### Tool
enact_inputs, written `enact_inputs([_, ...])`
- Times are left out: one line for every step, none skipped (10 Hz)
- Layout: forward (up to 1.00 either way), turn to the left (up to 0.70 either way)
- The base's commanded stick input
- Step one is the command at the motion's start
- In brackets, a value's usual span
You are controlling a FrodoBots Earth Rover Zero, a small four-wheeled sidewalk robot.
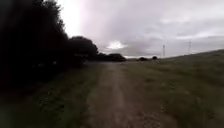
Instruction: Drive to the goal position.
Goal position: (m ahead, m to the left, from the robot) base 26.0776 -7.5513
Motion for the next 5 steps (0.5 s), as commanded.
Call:
enact_inputs([0.70,0.00])
enact_inputs([0.70,0.00])
enact_inputs([0.70,0.00])
enact_inputs([0.70,0.00])
enact_inputs([0.70,0.00])
